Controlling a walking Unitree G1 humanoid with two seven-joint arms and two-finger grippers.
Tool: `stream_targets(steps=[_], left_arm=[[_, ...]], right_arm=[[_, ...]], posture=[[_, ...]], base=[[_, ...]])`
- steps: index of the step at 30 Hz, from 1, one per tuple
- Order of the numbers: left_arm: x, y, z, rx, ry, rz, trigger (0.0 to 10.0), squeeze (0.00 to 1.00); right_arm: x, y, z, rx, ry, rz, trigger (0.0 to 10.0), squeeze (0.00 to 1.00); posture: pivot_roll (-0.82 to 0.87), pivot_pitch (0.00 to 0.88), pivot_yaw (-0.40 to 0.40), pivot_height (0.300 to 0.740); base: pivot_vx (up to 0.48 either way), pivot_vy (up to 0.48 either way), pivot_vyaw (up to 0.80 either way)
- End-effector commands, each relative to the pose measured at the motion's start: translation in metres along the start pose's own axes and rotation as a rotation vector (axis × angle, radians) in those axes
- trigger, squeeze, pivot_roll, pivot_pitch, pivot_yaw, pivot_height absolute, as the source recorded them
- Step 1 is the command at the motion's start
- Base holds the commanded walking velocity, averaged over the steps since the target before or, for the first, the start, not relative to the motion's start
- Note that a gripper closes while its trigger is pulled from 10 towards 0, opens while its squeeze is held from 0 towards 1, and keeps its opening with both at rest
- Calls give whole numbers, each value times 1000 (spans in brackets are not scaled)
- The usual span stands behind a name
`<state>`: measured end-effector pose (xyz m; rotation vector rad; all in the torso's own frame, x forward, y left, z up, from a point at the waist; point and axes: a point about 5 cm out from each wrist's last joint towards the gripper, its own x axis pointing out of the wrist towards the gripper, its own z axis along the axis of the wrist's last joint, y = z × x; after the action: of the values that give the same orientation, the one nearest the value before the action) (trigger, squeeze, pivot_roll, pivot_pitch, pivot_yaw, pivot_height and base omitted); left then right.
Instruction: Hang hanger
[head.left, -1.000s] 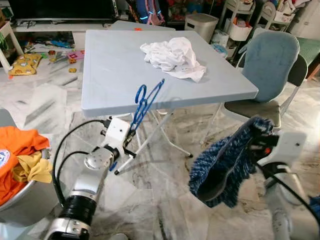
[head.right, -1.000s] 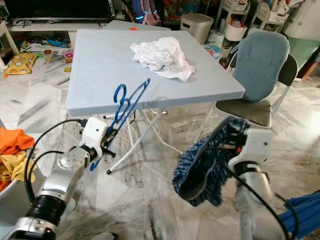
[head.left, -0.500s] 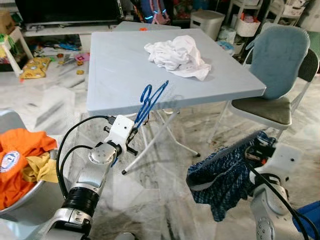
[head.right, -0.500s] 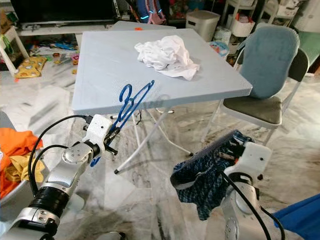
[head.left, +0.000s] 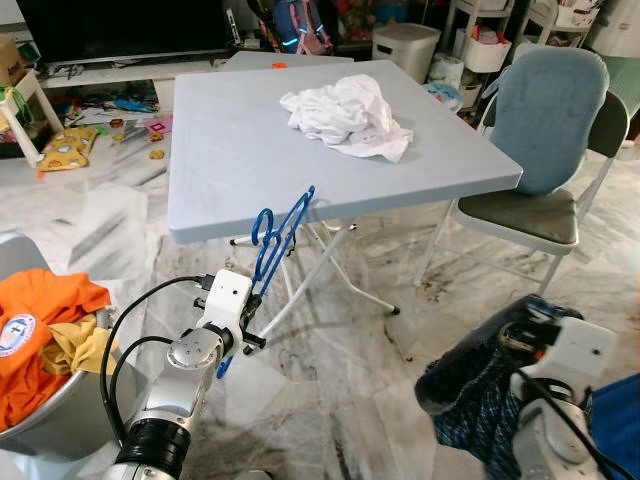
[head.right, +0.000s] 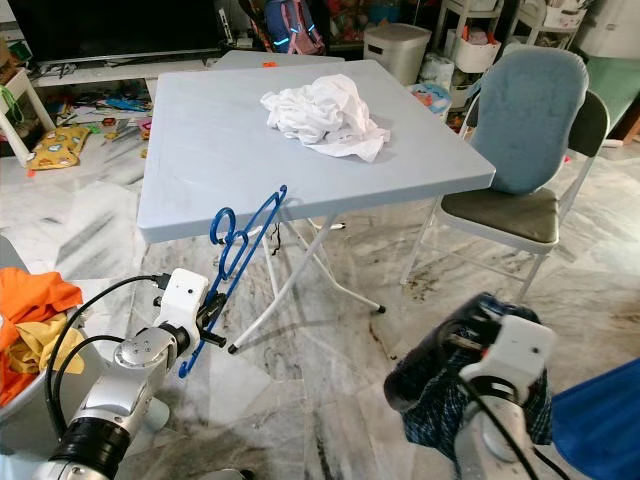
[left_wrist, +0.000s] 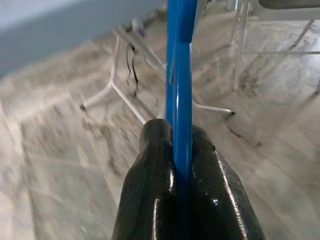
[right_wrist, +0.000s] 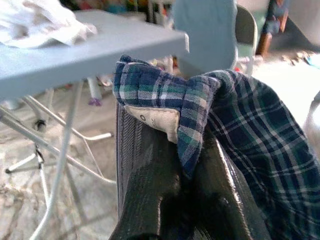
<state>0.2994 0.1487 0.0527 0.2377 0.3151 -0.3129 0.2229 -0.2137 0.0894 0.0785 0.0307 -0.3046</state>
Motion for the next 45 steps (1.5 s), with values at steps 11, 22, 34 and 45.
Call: stream_targets(steps=[11, 22, 34, 45], left_arm=[[-24, 26, 70, 182, -408, 189, 10000, 0], [-29, 17, 51, 11, -337, 175, 10000, 0], [-24, 17, 58, -2, -344, 159, 10000, 0], [-22, 21, 58, -35, -325, 192, 10000, 0]], right_arm=[[11, -1, 31, -34, -132, 46, 0, 0], [14, 11, 35, -17, -145, 110, 0, 0], [14, 20, 39, -17, -158, 143, 0, 0], [18, 36, 49, -20, -199, 209, 0, 0]], posture=[[138, 0, -73, 740], [138, 0, -89, 740], [139, 0, -89, 740], [161, 0, -97, 740]], base=[[0, 0, 0], [22, 0, 0], [267, 0, 0], [272, 0, 0]])
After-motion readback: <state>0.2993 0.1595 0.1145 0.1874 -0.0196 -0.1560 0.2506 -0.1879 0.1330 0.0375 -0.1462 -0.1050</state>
